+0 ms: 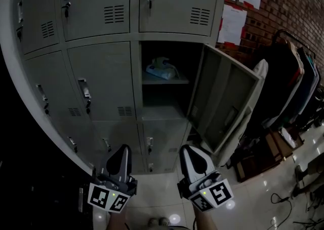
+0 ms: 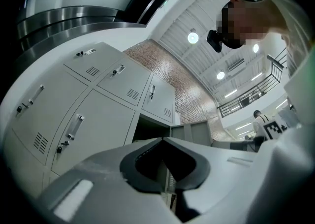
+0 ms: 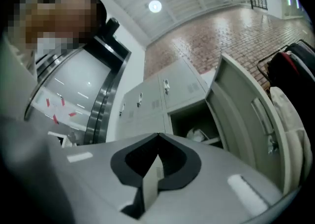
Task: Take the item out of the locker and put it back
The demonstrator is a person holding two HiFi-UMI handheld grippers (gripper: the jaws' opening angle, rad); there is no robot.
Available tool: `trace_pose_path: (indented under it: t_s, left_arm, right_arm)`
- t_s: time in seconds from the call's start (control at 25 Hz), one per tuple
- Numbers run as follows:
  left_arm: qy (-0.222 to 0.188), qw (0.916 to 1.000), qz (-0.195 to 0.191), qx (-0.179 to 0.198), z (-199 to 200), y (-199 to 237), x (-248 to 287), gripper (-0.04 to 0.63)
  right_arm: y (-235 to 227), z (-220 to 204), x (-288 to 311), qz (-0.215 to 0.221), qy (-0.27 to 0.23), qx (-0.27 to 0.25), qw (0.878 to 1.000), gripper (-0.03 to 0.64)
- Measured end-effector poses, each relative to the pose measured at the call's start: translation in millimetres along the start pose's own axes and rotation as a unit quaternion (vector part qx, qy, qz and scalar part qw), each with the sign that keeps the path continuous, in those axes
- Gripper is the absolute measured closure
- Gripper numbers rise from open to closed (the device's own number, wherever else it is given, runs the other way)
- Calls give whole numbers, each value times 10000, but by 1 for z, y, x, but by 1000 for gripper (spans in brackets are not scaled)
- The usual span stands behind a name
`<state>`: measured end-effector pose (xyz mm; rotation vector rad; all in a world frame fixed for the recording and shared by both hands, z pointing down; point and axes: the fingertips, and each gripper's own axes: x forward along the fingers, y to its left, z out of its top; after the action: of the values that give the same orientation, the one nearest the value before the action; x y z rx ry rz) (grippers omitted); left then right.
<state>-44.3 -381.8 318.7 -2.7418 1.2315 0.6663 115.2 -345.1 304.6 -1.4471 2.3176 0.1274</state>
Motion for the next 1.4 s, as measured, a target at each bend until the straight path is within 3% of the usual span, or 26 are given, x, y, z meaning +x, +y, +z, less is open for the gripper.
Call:
trace_pose_path:
  t_s: [0.2, 0.48, 0.76, 1.0, 1.16, 1.32, 1.4]
  left_arm:
    - [20, 9997, 5, 251, 9, -23, -5, 592]
    - [-106, 9994, 15, 331, 28, -51, -28, 592]
    - [27, 9998, -202, 12, 13, -87, -77, 592]
    - [59, 9994, -351, -46, 11, -135, -167, 592]
    - [-65, 9993, -364, -45, 40, -168, -245, 592]
    - [-52, 9997, -165, -174, 73, -205, -342, 592]
    - [-8, 9998, -92, -174, 86, -224, -379, 592]
  right_arm:
    - [3, -4, -19, -81, 137, 51, 9999, 615]
    - [22, 6, -52, 169, 171, 72, 9997, 615]
    - [53, -5, -106, -58, 387, -38, 9992, 615]
    - [106, -17, -169, -91, 413, 89, 9991, 615]
    - [168, -11, -228, -112, 362, 223, 9990, 615]
    - [247, -6, -308, -321, 659, -243, 9970, 615]
    - [279, 5, -343, -340, 652, -152, 9972, 615]
